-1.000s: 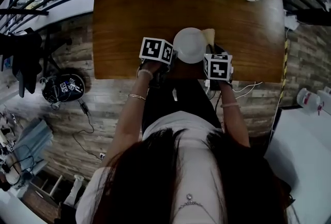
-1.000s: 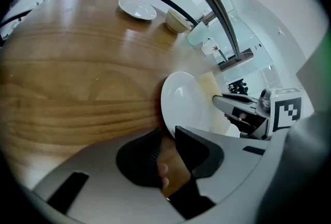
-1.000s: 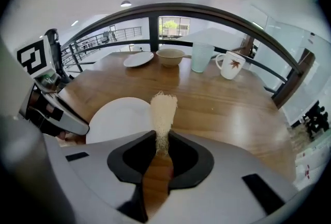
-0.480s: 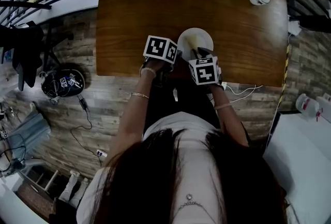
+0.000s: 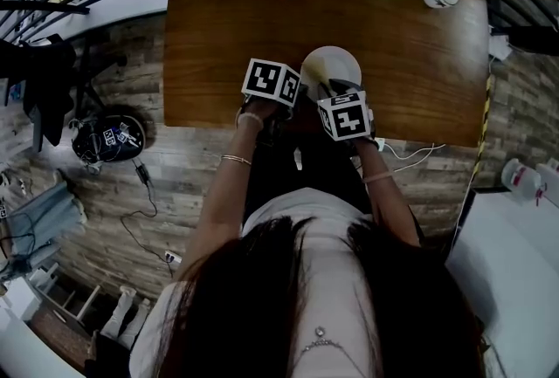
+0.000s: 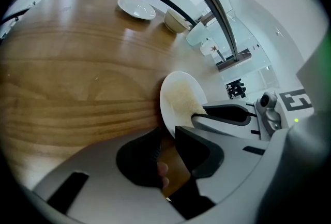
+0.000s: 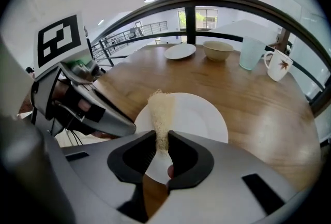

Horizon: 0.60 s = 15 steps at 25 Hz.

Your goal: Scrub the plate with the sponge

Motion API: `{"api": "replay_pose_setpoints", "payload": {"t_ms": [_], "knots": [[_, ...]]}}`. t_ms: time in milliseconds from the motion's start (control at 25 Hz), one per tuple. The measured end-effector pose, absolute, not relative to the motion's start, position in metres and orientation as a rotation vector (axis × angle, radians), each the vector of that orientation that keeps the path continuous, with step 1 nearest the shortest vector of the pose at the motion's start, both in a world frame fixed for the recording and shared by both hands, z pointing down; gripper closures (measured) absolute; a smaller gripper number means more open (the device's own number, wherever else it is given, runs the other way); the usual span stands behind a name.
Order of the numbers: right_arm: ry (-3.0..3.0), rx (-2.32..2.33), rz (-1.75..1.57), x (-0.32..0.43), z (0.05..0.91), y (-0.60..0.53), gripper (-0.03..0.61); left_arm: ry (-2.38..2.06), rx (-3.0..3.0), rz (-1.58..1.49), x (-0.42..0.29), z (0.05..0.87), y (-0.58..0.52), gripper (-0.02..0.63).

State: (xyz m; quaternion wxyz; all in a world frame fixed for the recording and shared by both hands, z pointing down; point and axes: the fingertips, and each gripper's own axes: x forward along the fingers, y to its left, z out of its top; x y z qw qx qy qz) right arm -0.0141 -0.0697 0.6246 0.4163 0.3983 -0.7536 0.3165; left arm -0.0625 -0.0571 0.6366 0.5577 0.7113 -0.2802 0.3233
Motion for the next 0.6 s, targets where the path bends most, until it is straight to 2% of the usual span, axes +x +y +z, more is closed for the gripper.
{"api": "replay_pose_setpoints", "payload": {"t_ms": [400,600], "knots": [[-1.661,1.266,0.766,0.092,0.61,-0.074,0.491,-0.663,1.671,0.765,-0.064,0.638,-0.058,0.523],[-1.661,1.3,0.772,0.099,0.605,-0.076,0.491,-0.659,1.669,0.777,-0.064,0.638,-0.058,0.523]]}}
